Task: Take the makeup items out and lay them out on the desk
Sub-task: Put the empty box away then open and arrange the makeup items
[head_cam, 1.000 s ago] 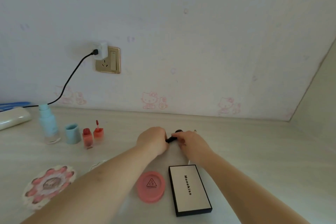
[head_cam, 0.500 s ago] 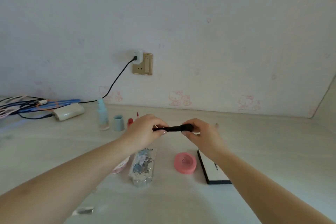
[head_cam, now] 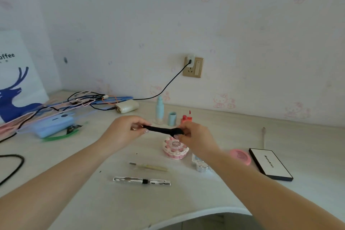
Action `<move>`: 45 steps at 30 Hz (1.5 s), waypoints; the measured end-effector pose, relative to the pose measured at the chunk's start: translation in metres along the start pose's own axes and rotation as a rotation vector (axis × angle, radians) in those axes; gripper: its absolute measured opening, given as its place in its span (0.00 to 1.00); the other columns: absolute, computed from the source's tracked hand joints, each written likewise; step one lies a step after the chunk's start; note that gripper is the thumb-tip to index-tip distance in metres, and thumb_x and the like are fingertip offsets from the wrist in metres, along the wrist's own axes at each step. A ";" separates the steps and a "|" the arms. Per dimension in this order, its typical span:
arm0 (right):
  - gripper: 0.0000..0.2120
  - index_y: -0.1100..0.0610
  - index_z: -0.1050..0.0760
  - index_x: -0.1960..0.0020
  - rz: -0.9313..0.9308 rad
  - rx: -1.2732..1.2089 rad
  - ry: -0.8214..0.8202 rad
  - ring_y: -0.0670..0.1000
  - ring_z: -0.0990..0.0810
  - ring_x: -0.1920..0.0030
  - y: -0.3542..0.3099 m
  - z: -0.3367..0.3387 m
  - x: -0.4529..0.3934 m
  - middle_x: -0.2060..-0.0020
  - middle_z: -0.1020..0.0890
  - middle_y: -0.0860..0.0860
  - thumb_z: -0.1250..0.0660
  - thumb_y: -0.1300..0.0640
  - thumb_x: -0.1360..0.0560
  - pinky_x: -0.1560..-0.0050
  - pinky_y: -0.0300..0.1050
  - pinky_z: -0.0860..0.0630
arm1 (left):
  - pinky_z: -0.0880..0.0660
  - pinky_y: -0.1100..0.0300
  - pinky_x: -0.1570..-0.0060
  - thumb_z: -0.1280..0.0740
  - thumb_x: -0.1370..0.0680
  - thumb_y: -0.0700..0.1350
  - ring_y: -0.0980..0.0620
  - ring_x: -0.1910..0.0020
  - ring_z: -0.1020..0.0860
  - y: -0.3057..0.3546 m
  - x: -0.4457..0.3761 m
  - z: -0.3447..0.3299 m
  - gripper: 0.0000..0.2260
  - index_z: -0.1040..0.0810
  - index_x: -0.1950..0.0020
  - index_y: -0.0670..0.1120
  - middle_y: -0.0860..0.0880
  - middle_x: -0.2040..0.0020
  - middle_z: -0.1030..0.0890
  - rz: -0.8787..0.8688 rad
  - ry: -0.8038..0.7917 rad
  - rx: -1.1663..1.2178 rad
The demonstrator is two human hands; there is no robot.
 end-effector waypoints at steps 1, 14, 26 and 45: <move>0.05 0.48 0.22 0.54 -0.007 0.024 -0.007 0.50 0.20 0.58 -0.006 -0.009 -0.006 0.60 0.17 0.48 0.31 0.56 0.28 0.55 0.45 0.24 | 0.29 0.71 0.55 0.28 0.28 0.40 0.63 0.59 0.20 -0.008 -0.001 0.008 0.08 0.17 0.53 0.52 0.58 0.57 0.17 0.001 0.007 -0.001; 0.09 0.52 0.21 0.49 -0.094 0.446 -0.181 0.52 0.21 0.55 -0.006 -0.090 -0.075 0.55 0.18 0.51 0.36 0.51 0.25 0.58 0.46 0.23 | 0.31 0.71 0.55 0.28 0.28 0.41 0.61 0.57 0.22 -0.114 -0.046 0.006 0.07 0.16 0.53 0.52 0.60 0.60 0.20 0.108 -0.044 -0.098; 0.11 0.54 0.21 0.46 -0.101 0.513 -0.234 0.52 0.21 0.55 0.005 -0.110 -0.089 0.53 0.19 0.51 0.38 0.51 0.23 0.58 0.46 0.22 | 0.33 0.75 0.54 0.28 0.27 0.43 0.57 0.53 0.23 -0.141 -0.056 -0.014 0.08 0.17 0.50 0.51 0.54 0.54 0.20 0.084 -0.102 -0.187; 0.12 0.51 0.20 0.45 -0.254 0.169 0.243 0.48 0.21 0.50 0.133 0.134 -0.010 0.48 0.18 0.51 0.31 0.59 0.27 0.44 0.46 0.27 | 0.30 0.78 0.58 0.30 0.27 0.40 0.70 0.60 0.23 0.091 -0.085 -0.140 0.08 0.21 0.53 0.53 0.57 0.56 0.19 -0.128 -0.209 0.339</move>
Point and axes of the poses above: each hand's wrist, its own x-axis away from the middle knuckle, its own z-axis out of the back of the hand, y = z × x, the point moved 9 cm from there along -x, towards the middle knuckle
